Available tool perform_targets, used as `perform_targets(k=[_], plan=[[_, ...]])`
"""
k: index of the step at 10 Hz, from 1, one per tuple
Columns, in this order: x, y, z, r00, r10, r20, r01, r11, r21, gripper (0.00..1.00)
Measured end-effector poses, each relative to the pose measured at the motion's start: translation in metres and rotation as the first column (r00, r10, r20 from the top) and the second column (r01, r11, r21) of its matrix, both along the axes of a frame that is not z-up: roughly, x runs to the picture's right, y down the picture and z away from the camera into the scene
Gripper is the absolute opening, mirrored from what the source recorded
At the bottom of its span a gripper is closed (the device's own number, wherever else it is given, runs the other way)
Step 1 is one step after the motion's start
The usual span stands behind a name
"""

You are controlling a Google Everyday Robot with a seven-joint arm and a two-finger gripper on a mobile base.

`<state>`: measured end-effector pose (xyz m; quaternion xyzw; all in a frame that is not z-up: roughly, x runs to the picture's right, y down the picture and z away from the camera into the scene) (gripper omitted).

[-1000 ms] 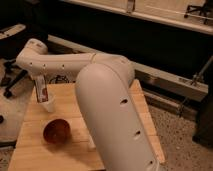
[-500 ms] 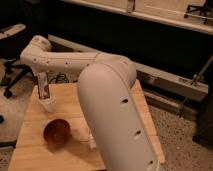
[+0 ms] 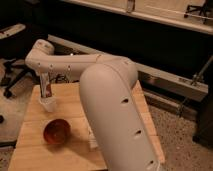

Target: Place the eraser in the ceramic cup

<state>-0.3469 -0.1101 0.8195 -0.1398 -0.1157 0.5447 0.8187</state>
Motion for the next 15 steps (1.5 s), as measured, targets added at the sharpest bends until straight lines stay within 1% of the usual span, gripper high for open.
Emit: perform_targets(k=[1, 4, 5, 6, 7, 8, 9, 10, 12, 15], plan=[[0.003, 0.006, 0.003, 1.000, -0.003, 0.007, 0.003, 0.9999, -0.010, 0.06], [0.006, 0.014, 0.004, 1.000, -0.008, 0.028, 0.009, 0.9997, -0.023, 0.33], [0.008, 0.014, 0.004, 0.999, 0.000, 0.040, 0.001, 0.9996, -0.028, 0.46], [0.008, 0.014, 0.003, 0.999, 0.007, 0.050, -0.006, 0.9996, -0.028, 0.56], [0.008, 0.013, 0.002, 0.998, 0.016, 0.057, -0.015, 0.9996, -0.025, 0.64], [0.007, 0.011, 0.000, 0.997, 0.030, 0.066, -0.029, 0.9994, -0.019, 0.74], [0.007, 0.011, -0.001, 0.996, 0.045, 0.075, -0.044, 0.9989, -0.015, 0.80], [0.007, 0.012, -0.002, 0.995, 0.052, 0.081, -0.051, 0.9986, -0.015, 0.80], [0.002, 0.021, -0.007, 0.993, 0.057, 0.103, -0.054, 0.9981, -0.029, 0.80], [0.002, 0.021, -0.007, 0.993, 0.057, 0.103, -0.054, 0.9981, -0.029, 0.80]])
